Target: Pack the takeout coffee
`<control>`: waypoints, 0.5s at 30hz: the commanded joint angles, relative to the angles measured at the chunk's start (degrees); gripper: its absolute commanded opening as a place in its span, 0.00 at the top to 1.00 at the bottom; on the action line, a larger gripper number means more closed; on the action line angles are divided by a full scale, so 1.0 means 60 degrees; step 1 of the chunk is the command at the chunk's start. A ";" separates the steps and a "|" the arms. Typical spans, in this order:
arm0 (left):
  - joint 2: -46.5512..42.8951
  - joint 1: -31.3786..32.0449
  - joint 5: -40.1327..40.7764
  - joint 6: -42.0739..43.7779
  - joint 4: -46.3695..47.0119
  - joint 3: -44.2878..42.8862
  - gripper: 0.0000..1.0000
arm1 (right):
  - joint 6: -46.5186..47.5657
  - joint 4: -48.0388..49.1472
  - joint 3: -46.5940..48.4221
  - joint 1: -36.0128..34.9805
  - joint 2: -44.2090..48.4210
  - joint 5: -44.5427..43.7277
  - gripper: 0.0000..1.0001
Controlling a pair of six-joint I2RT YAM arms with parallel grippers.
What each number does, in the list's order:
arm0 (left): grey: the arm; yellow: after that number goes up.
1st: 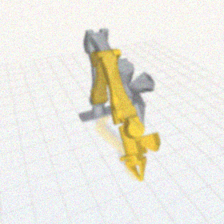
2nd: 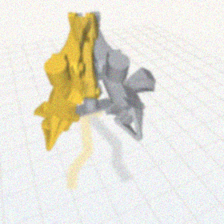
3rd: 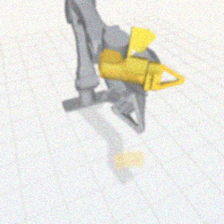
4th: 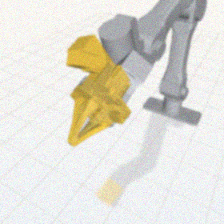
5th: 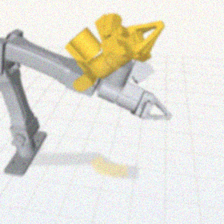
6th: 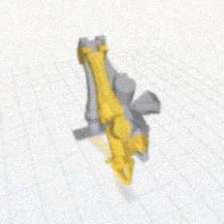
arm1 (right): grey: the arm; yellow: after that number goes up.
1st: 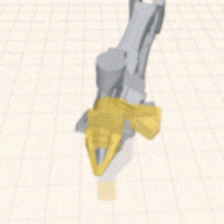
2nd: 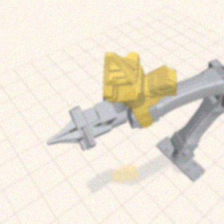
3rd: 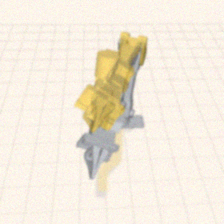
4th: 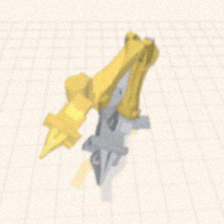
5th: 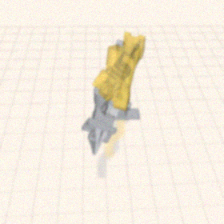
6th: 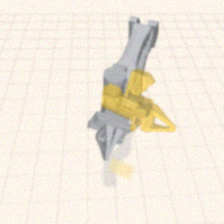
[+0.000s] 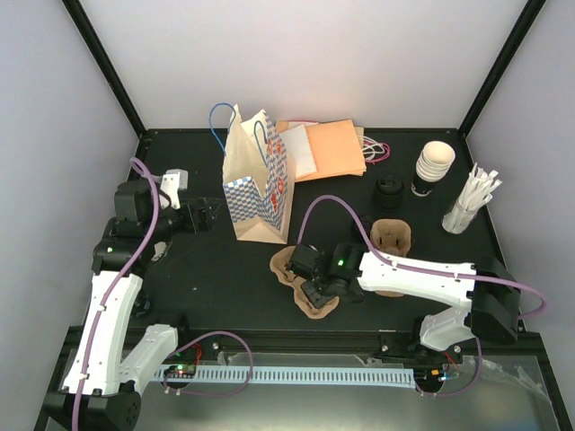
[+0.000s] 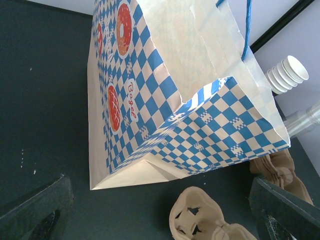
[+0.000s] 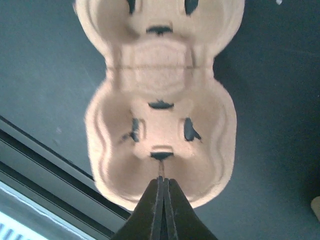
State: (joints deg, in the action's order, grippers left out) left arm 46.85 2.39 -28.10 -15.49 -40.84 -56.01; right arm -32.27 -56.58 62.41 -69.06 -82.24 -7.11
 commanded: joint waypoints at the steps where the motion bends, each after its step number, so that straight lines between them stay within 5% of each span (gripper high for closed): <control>1: -0.0089 0.0054 0.0041 0.0033 0.0008 -0.0275 0.01 | -0.0256 0.0133 -0.0569 0.0020 0.0129 0.0162 0.99; 15: -0.0074 0.0048 0.0107 0.0092 -0.0038 -0.0256 0.01 | -0.0239 0.0960 -0.0954 0.0012 -0.1207 -0.0381 0.99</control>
State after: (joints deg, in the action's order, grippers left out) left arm 46.87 2.39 -28.08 -15.49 -40.80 -56.01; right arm -33.39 -52.21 57.76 -69.06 -88.60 -7.03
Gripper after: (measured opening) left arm 0.988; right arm 0.024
